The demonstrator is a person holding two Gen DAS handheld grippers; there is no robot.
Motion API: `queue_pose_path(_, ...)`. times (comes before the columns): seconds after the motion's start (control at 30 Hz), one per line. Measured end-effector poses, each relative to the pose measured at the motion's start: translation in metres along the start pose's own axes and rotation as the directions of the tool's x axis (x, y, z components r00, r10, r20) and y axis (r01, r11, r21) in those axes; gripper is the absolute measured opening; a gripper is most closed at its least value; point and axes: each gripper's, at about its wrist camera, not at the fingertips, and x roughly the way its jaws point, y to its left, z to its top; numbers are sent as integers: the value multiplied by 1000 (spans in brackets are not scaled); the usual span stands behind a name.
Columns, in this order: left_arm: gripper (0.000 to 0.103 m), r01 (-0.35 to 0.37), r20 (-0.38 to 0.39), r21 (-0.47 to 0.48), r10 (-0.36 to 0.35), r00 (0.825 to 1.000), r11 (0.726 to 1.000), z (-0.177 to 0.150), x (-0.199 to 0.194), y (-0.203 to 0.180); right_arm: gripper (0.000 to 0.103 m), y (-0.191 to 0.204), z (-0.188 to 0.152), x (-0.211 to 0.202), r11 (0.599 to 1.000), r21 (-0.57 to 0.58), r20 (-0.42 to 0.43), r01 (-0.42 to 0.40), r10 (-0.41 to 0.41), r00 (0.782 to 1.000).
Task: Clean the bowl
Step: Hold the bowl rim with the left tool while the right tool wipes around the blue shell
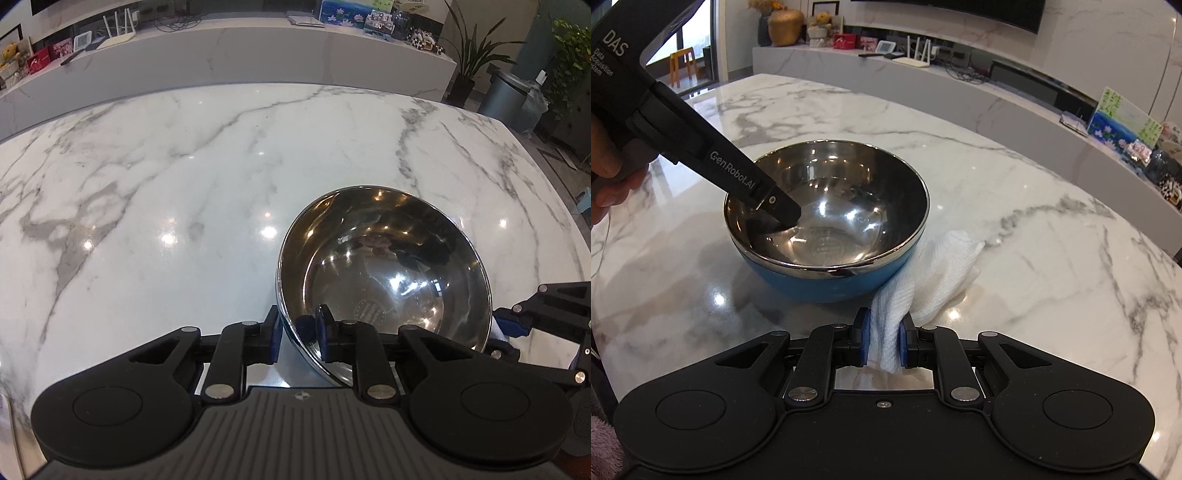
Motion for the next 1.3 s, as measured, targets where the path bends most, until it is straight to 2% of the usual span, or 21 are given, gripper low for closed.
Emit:
queue_pose_path(0.33, 20, -39, 11, 83, 38, 999, 996, -4, -9, -7, 13, -7, 17, -10, 998, -68, 28, 1, 1, 1000)
queue_pose_path(0.5, 21, -24, 15, 119, 23, 1000, 993, -5, -8, -6, 13, -19, 22, -14, 987, -144, 30, -66, 71, 997)
queue_pose_path(0.63, 21, -21, 18, 150, 18, 1000, 988, -5, -8, -7, 13, -21, 28, -17, 981, -174, 24, -86, 91, 996)
queue_pose_path(0.93, 21, -8, 21, 205, 4, 1000, 979, -5, -6, -7, 14, -16, 14, -14, 975, -164, -14, -149, 148, 989)
queue_pose_path(1.07, 20, -6, 15, 196, 3, 1000, 981, -6, -5, -7, 13, -15, 6, -13, 979, -155, -25, -133, 131, 991)
queue_pose_path(1.3, 21, -13, 25, 169, 8, 1000, 986, -9, -7, -5, 14, -20, 5, -1, 989, -145, -61, -41, 33, 998)
